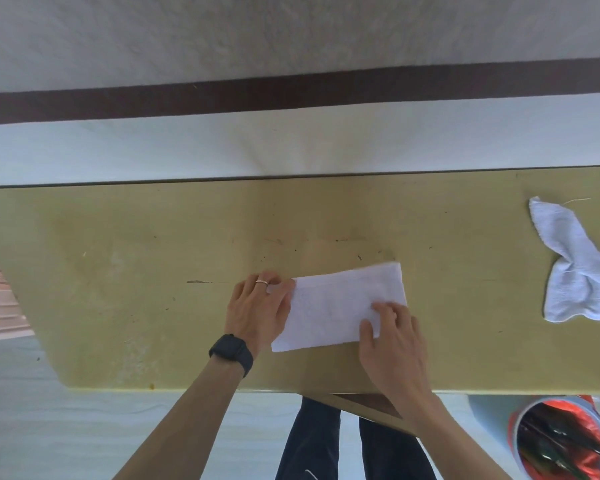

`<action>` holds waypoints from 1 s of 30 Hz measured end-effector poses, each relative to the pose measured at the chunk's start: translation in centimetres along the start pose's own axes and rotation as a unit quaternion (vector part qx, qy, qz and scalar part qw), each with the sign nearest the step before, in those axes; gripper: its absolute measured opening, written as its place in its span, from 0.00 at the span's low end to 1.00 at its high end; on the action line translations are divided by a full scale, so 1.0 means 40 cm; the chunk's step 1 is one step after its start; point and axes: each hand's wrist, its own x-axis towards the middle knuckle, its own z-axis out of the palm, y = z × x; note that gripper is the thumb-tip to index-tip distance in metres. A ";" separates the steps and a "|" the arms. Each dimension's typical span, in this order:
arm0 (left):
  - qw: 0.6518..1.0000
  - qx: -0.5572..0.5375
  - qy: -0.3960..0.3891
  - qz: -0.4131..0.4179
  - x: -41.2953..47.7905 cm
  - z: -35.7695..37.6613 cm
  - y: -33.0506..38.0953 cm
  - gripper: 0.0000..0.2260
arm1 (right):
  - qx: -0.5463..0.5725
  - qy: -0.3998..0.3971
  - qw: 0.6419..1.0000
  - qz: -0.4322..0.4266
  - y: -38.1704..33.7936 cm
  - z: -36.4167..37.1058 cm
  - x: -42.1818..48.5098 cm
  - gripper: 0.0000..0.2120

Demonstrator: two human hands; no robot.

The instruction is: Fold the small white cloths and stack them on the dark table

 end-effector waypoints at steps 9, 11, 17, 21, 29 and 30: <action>0.994 -0.017 -0.081 -0.067 -0.038 -0.001 0.093 0.10 | -0.100 0.021 0.978 -0.179 -0.095 -0.031 0.262 0.26; 0.997 0.010 -0.061 -0.046 -0.057 0.010 0.103 0.10 | -0.068 0.066 0.974 -0.208 -0.075 -0.031 0.235 0.22; 0.991 0.023 0.011 0.132 -0.109 0.058 0.083 0.17 | -0.055 0.114 0.948 -0.293 0.088 0.049 0.028 0.22; 0.986 0.014 -0.035 0.162 -0.159 0.064 0.078 0.26 | -0.136 0.030 0.941 -0.308 0.156 0.093 -0.056 0.34; 0.982 0.038 -0.061 0.175 -0.285 0.084 0.147 0.26 | -0.151 0.100 0.930 -0.319 0.198 0.160 -0.124 0.21; 0.982 0.049 -0.059 0.171 -0.290 0.075 0.156 0.24 | -0.154 0.107 0.929 -0.318 0.198 0.161 -0.125 0.20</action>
